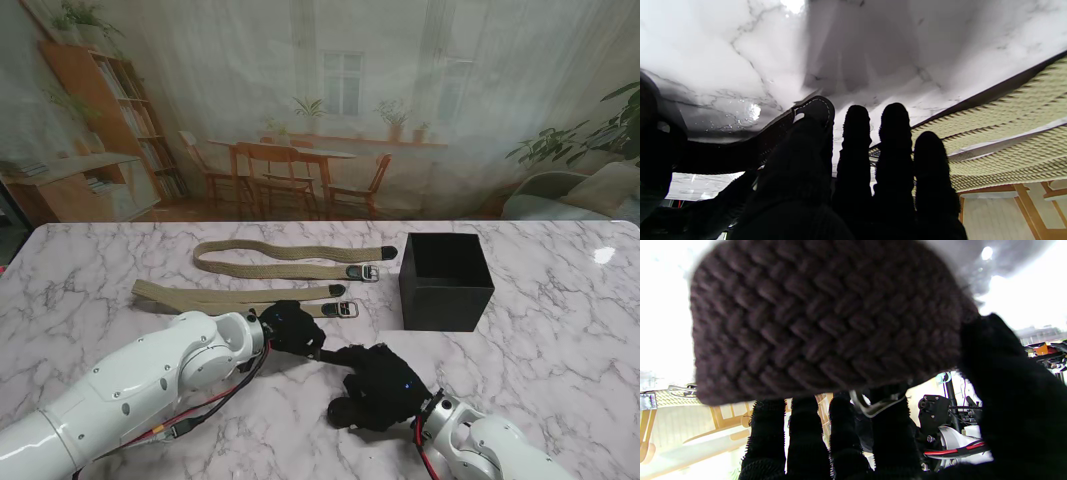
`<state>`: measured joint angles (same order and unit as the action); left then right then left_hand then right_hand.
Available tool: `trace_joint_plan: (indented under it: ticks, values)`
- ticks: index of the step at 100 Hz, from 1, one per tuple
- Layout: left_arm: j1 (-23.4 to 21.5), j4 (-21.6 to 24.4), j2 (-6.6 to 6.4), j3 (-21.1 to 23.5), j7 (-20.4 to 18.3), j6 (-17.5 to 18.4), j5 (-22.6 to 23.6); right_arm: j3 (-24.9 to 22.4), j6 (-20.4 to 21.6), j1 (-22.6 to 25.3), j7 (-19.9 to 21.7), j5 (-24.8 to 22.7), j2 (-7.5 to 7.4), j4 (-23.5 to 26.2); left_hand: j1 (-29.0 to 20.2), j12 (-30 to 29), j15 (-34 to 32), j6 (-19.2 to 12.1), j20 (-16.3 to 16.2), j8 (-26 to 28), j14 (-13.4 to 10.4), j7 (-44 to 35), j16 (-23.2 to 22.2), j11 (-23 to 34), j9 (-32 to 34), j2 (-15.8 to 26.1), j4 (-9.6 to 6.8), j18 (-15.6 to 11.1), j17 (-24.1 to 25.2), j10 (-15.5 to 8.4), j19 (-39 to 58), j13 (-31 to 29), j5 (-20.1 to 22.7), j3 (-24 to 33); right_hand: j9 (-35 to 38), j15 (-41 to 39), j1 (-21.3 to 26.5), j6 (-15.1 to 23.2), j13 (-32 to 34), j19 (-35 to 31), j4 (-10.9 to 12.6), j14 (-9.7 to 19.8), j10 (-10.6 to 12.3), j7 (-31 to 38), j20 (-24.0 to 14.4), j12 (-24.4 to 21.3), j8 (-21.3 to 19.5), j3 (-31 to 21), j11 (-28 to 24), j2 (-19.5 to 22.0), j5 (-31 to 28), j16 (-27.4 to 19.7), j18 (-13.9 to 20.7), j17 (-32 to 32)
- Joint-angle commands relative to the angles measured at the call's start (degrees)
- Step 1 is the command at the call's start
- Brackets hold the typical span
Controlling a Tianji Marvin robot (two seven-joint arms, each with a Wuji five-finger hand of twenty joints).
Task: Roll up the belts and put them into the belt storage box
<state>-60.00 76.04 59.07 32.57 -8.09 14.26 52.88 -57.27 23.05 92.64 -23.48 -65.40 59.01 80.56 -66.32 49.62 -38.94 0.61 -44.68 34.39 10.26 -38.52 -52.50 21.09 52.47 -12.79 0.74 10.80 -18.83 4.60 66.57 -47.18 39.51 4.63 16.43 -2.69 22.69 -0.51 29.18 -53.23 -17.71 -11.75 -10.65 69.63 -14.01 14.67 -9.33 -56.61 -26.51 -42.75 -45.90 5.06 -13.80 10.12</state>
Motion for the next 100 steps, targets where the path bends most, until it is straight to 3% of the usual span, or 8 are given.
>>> trace_joint_plan:
  ticks: [1,18,52,64,73,83,89,100]
  values:
    - [0.34,0.14,0.46,-0.5,-1.27,-0.11,-0.53,0.11,-0.36,0.13,0.33,0.08,0.19,0.02,-4.17,1.69,-3.18,-0.92,-1.87,0.48,0.86,-3.83,-1.86,1.86,2.53,-1.51,-1.28,1.13,-1.06,0.57,3.32,-1.98,2.24,3.31,0.28,-1.55,3.88,14.71,-0.37,-0.32,2.15,-0.36,-0.51,5.72,0.27,-0.19,-3.31,-5.3,-0.16,5.61,-1.7,0.78,-0.38,-0.97]
    - [-0.74,1.4,0.0,0.89,-3.13,-0.24,-0.42,0.25,-1.6,0.26,-0.22,0.14,0.3,-0.01,-1.91,2.76,-5.06,-0.6,-2.7,1.31,1.68,-6.77,-4.45,4.16,4.01,-3.98,-1.07,0.79,-2.63,1.89,4.3,-3.82,2.43,8.99,0.11,-1.69,3.93,14.61,-2.27,0.36,2.25,-1.02,-0.87,5.68,0.58,-0.32,-3.46,-4.92,0.29,6.12,-1.4,1.02,-2.12,-2.82]
    - [-6.44,5.53,-1.71,8.14,-7.34,3.29,3.48,0.37,-6.62,0.67,0.51,0.07,0.54,1.16,-1.26,3.27,-5.09,-0.9,-2.41,1.8,1.95,-7.71,-4.72,4.52,5.02,-5.1,-1.0,-0.06,-3.46,2.09,4.05,-4.48,2.79,11.11,-1.03,-2.34,4.78,12.5,-3.62,0.5,2.46,-2.98,-5.24,5.57,0.92,-0.44,-3.39,-4.36,0.68,6.41,-1.56,1.32,-4.36,-4.51]
    - [-8.44,6.99,-2.18,10.15,-8.42,5.09,4.72,0.37,-8.57,0.73,1.79,0.78,0.72,1.57,-1.0,3.32,-4.87,-1.04,-2.27,1.73,1.87,-7.73,-4.71,4.36,4.99,-5.13,-0.8,-0.19,-3.39,1.95,3.82,-4.44,2.71,11.57,-0.21,-3.66,5.32,11.26,-1.45,0.01,2.46,-4.33,-5.64,5.57,0.89,-0.47,-3.39,-4.23,0.59,6.37,-1.72,1.85,-5.73,-2.88]
    - [-9.78,8.18,-2.45,11.52,-9.3,6.28,5.34,0.21,-9.87,0.85,3.94,1.93,0.89,2.11,-0.9,3.34,-4.7,-0.95,-2.13,1.64,1.96,-7.71,-4.7,4.23,4.94,-5.15,-0.66,-0.32,-3.31,1.98,3.57,-4.35,2.7,11.82,2.48,-6.17,6.07,10.2,2.11,-1.46,2.46,-3.87,-4.87,5.52,0.44,-0.58,-3.44,-3.95,0.7,6.29,-1.77,3.06,-6.87,0.38]
    - [-11.08,9.52,-2.7,12.84,-10.17,7.68,5.96,0.41,-11.23,0.65,5.5,2.84,1.01,2.28,-0.81,3.33,-4.6,-0.99,-2.06,1.54,1.97,-7.66,-4.71,4.1,4.93,-5.11,-0.53,-0.36,-3.29,1.92,3.44,-4.32,2.69,11.99,7.08,-10.9,6.8,9.44,8.08,-5.52,2.53,-1.37,-2.92,5.46,-1.3,-0.55,-3.62,-3.31,0.99,6.45,-1.51,5.52,-7.7,5.2]
    - [-11.85,10.43,-2.84,13.59,-11.01,8.33,6.0,0.81,-12.37,0.3,5.21,3.19,1.18,2.01,-0.79,3.35,-4.53,-0.98,-1.99,1.49,1.95,-7.61,-4.71,4.06,4.92,-5.07,-0.49,-0.41,-3.17,1.94,3.3,-4.28,2.64,12.08,11.78,-15.22,7.69,8.6,13.88,-10.08,2.48,1.36,-0.33,5.74,-3.41,0.7,-4.21,-2.75,-1.3,7.0,-0.46,7.7,-6.91,9.96]
    - [-13.35,12.13,-3.14,14.98,-12.31,9.87,6.52,1.22,-15.37,0.07,5.7,4.2,1.53,2.06,-0.67,3.36,-4.45,-1.01,-1.92,1.43,1.97,-7.58,-4.71,3.98,4.95,-5.09,-0.39,-0.43,-3.19,1.87,3.17,-4.33,2.7,12.11,18.02,-21.65,9.01,7.35,20.62,-15.44,2.46,3.89,0.93,6.11,-6.26,2.62,-4.25,-2.13,-5.05,7.2,0.13,12.11,-5.2,15.45]
